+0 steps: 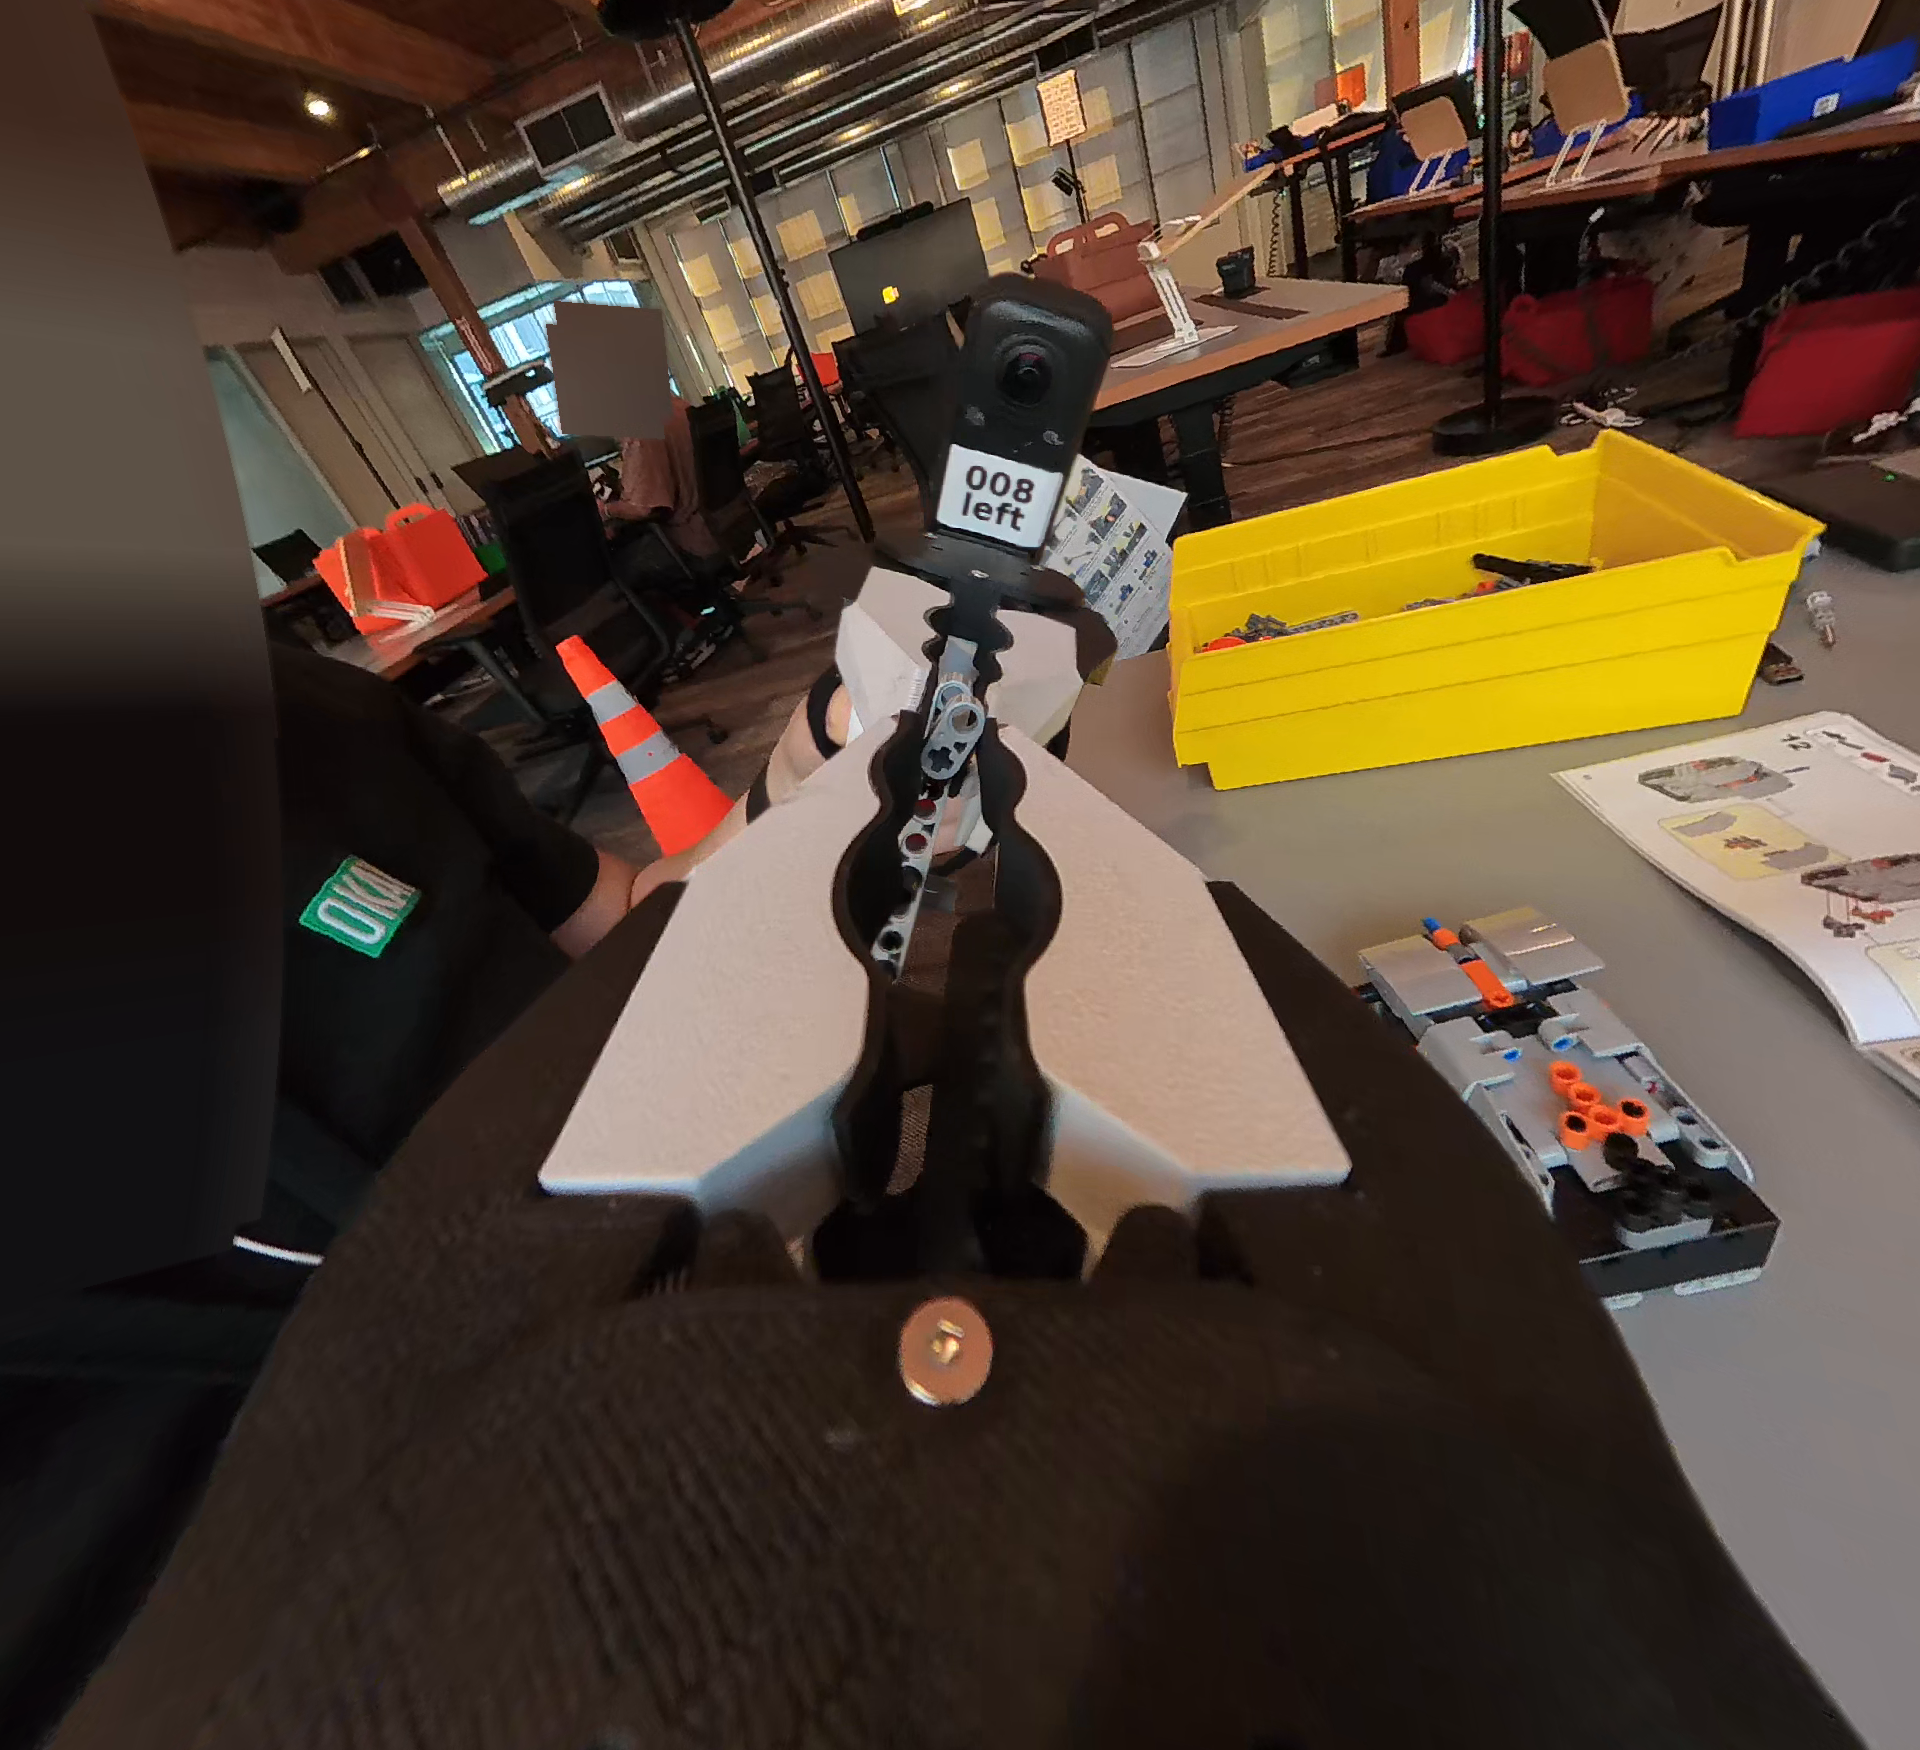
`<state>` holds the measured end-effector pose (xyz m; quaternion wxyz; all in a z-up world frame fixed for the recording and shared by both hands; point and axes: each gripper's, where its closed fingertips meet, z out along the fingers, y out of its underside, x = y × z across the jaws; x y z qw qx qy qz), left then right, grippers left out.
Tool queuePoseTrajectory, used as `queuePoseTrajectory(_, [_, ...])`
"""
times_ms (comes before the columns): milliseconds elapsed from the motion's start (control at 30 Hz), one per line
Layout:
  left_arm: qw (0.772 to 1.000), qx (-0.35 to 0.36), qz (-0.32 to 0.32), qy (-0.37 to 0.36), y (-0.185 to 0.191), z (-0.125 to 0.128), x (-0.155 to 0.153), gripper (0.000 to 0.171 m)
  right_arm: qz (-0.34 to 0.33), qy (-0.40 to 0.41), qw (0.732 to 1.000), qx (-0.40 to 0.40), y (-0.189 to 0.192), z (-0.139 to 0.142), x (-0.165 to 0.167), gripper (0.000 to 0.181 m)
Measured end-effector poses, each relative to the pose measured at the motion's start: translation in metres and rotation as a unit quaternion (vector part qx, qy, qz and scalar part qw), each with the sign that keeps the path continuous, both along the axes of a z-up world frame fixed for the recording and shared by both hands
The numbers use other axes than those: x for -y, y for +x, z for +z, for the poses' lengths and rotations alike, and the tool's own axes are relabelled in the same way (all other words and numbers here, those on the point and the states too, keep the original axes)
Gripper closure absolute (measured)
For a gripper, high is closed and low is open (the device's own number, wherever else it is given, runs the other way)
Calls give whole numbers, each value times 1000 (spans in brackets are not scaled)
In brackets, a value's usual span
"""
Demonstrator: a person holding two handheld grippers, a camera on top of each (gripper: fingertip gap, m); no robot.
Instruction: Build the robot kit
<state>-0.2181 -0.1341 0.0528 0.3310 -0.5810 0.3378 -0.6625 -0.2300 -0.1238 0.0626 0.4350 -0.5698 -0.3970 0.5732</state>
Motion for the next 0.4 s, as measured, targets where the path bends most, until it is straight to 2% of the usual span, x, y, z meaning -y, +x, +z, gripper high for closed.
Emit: queuePoseTrajectory(400, [997,38,-48,-47,-1,6,9,166,-1,107,994,25,-2,6,10,172])
